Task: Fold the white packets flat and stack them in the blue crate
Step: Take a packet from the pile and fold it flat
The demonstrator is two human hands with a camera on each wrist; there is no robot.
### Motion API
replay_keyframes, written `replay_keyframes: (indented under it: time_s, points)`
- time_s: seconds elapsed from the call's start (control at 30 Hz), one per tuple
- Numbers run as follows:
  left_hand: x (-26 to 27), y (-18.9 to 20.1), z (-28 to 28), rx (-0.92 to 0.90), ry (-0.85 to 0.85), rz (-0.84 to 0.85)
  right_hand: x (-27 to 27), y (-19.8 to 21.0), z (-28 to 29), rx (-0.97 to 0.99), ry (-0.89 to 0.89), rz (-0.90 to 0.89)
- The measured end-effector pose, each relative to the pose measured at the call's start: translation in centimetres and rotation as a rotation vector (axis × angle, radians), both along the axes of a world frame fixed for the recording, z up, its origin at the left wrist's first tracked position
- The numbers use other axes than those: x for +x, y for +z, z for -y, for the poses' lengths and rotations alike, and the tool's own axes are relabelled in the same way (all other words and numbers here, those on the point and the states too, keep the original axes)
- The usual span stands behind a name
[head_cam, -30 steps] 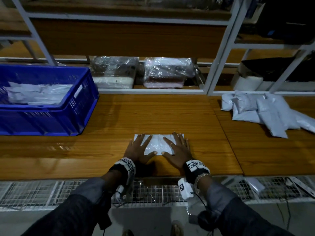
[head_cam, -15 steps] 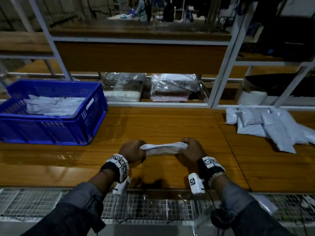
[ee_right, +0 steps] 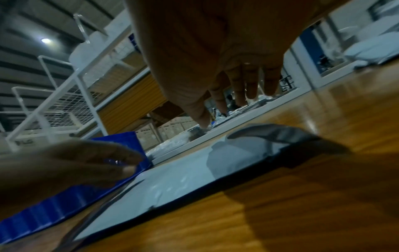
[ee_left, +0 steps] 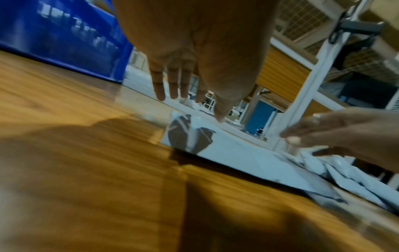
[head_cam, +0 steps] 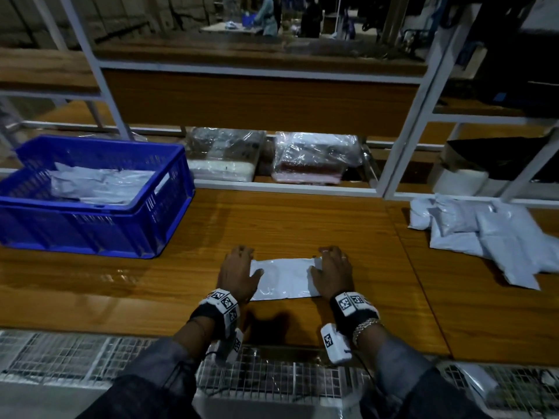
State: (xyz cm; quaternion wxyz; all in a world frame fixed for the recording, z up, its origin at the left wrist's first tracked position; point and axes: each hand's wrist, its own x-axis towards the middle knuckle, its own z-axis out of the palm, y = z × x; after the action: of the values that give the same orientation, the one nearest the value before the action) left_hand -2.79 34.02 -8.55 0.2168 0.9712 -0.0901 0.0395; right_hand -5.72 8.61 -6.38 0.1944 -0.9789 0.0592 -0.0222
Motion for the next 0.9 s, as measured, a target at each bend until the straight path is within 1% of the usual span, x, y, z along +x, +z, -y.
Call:
replay_keyframes:
  time_s: [0.03,0.1,0.2,0.27,0.33,0.4,0.43,0.5,0.57,0.67,0.73,0.8,0.83,0.9]
  points:
    - [0.1,-0.1,0.5,0.027,-0.044,0.013,-0.1,0.1,-0.8,-0.017,0.058,0.004]
    - [0.1,-0.5,1.7,0.059,-0.121,0.026,0.1,-0.4,-2.3,-0.048,0.159,-0.056]
    - [-0.2,-2.3,3.5,0.180,-0.130,-0.028,0.5,-2.1,-4.2,-0.136,0.296,-0.215]
    - [-0.7,-3.5,4.2,0.195,-0.128,-0.011,0.6,-3.4,-5.2,-0.167,0.337,-0.288]
    - [-0.6,-4.5,3.9,0.171,-0.134,0.016,0.2,-4.7,-5.7,-0.188,0.328,-0.244]
    - [0.0,-5.9,3.1,0.149,-0.158,-0.003,-0.4,-5.6,-5.9,-0.206,0.312,-0.131]
    - [0.0,-6.2,2.9,0.153,-0.160,0.026,-0.6,-6.0,-6.1,-0.222,0.306,-0.087]
    - [-0.1,-6.1,3.1,0.132,-0.160,0.099,-1.0,-6.4,-6.4,-0.238,0.286,-0.030]
    - [-0.1,-6.1,3.3,0.113,-0.154,0.089,-1.3,-6.4,-6.8,-0.222,0.254,0.012]
    - [0.1,-5.8,3.0,0.098,-0.149,0.038,-1.3,-6.4,-6.8,-0.200,0.254,-0.015]
    - [0.3,-5.8,2.7,0.076,-0.143,-0.035,-0.9,-6.1,-6.3,-0.172,0.280,-0.073]
    - [-0.4,-4.6,2.8,0.121,-0.143,0.027,0.1,-5.7,-5.5,-0.137,0.298,-0.158]
    - [-0.7,-3.9,2.8,0.165,-0.145,0.059,0.5,-5.3,-4.9,-0.112,0.294,-0.172]
    - [-1.1,-3.1,3.2,0.217,-0.145,0.099,1.0,-4.4,-3.5,-0.076,0.249,-0.136]
